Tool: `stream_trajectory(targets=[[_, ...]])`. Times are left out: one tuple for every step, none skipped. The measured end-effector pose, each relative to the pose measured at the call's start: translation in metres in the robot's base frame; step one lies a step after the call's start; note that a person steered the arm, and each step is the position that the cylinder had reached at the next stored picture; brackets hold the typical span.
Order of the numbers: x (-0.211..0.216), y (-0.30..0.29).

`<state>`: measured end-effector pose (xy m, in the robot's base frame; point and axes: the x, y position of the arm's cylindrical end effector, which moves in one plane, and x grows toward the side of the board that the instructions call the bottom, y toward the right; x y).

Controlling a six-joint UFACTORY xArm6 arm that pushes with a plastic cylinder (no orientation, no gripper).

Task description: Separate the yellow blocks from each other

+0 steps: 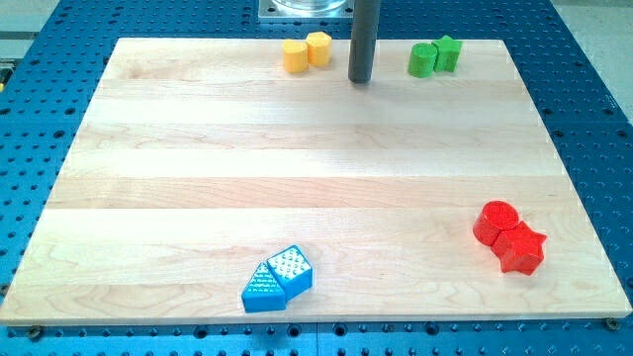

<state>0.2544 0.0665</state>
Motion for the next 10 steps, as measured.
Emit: stream_trajectory(targets=[[-0.049, -0.004], [-0.063, -0.018], [-0.044, -0.065], [0.01, -0.067], [0.041, -0.064], [0.075, -0.096], [0.085, -0.145], [0.082, -0.181], [0.061, -0.129], [0.073, -0.138]])
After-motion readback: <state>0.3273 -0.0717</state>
